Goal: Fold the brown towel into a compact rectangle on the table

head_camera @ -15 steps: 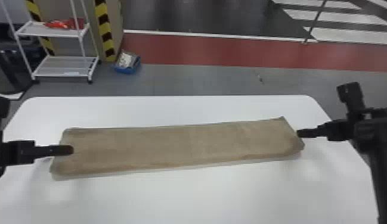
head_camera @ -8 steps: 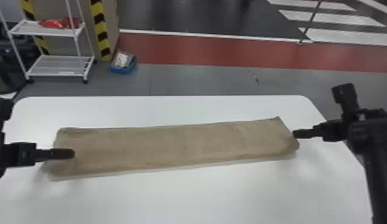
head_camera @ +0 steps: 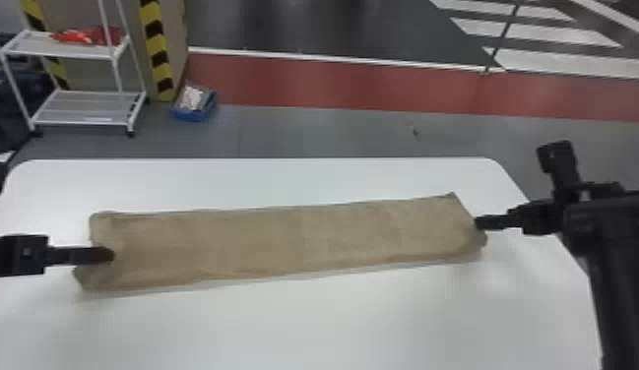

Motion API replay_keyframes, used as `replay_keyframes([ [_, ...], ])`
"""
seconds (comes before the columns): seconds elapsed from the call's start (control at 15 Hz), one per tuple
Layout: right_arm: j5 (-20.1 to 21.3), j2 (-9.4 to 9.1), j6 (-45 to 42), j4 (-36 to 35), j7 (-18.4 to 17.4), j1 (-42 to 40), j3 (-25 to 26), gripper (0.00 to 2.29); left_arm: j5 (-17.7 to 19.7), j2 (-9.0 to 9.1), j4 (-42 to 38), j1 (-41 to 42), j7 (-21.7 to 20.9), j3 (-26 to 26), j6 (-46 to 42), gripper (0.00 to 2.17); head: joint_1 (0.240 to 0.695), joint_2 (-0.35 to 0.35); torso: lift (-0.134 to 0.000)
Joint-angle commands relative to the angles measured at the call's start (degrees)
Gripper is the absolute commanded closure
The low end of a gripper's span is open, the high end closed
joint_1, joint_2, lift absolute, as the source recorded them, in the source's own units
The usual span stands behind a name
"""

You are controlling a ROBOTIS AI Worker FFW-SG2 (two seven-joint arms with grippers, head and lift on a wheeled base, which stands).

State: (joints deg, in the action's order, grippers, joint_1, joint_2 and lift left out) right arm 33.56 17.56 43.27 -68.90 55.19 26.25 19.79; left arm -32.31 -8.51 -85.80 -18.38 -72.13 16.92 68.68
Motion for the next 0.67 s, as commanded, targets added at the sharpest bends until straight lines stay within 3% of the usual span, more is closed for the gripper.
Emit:
replay_keyframes([
  [0.0,-0.1,0.1,0.1,0.0,0.0,-0.1,0.2,0.14,0.0,-0.2,-1.2,0.9,-0.8,1.2,-2.1,2.14,0.695,-0.161,-0.124],
  [0.27,-0.2,0.19,-0.1,0.0,0.0,-0.4,0.5,0.14,0.1,-3.18,-4.8,2.7,-6.4,5.5,-5.1,2.14,0.695,-0.151,-0.124],
  [0.6,-0.3,0.19,0.1,0.0,0.1,-0.3,0.6,0.14,1.0,-7.23,-8.2,3.9,-8.8,9.7,-5.1,2.14,0.695,-0.093,-0.124],
])
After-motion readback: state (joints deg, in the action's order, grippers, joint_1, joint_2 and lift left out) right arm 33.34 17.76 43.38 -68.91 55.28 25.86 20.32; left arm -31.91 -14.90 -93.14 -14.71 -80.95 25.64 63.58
